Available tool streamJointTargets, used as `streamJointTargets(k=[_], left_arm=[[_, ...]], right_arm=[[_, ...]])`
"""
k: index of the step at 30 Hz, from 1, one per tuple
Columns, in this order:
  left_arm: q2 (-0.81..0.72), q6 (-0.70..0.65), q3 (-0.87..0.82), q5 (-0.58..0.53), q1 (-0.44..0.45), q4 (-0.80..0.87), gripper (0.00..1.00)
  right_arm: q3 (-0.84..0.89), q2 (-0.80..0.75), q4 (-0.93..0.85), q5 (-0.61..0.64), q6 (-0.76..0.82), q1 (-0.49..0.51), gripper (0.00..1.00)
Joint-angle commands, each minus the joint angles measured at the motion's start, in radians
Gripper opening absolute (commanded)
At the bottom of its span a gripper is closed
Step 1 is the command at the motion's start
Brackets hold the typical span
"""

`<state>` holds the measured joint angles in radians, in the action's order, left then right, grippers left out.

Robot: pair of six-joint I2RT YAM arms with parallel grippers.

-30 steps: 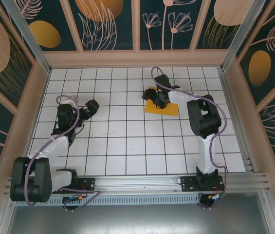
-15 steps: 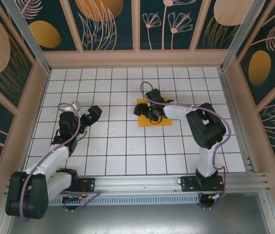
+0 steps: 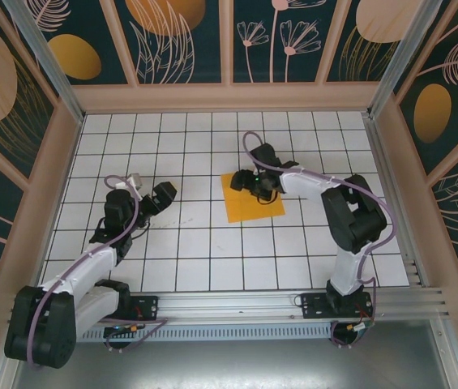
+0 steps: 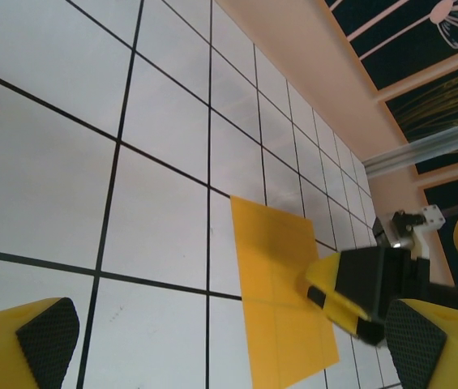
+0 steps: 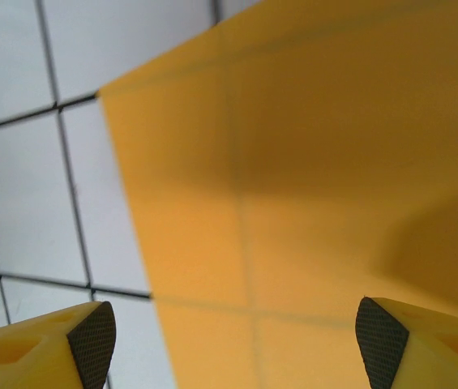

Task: Fold a paper plane with a square sheet of paper (pick it up from the middle)
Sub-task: Move the square sheet of paper to the center of the table.

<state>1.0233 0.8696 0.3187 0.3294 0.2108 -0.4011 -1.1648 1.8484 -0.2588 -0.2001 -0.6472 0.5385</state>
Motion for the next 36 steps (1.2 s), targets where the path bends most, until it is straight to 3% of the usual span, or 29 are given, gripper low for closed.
streamJointTargets(k=[1,6,11,14,20,24,36], left_arm=[[0.026,0.002,0.013,0.021,0.019,-0.034,0.99],[0.055,-0.002,0.025,0.034,0.036,-0.057,0.99],[0.064,-0.001,0.026,0.035,0.036,-0.064,0.99],[0.056,-0.002,0.027,0.036,0.037,-0.064,0.99],[0.058,-0.027,0.045,0.026,0.037,-0.047,0.99],[0.045,-0.037,0.039,-0.026,0.037,-0.067,0.99],[0.045,-0.029,0.046,-0.024,0.038,-0.075,0.99]], right_arm=[[0.029,-0.007,-0.023,0.008,0.031,-0.057,0.81],[0.121,-0.016,-0.002,0.011,-0.047,-0.070,0.80],[0.250,-0.066,0.078,0.018,-0.207,-0.020,0.80],[0.262,-0.099,0.092,0.034,-0.216,0.003,0.80],[0.068,-0.108,-0.125,0.240,-0.025,0.062,0.86],[-0.049,-0.062,-0.253,0.357,0.004,0.084,0.91],[-0.210,0.165,-0.310,0.350,0.053,0.131,0.86]])
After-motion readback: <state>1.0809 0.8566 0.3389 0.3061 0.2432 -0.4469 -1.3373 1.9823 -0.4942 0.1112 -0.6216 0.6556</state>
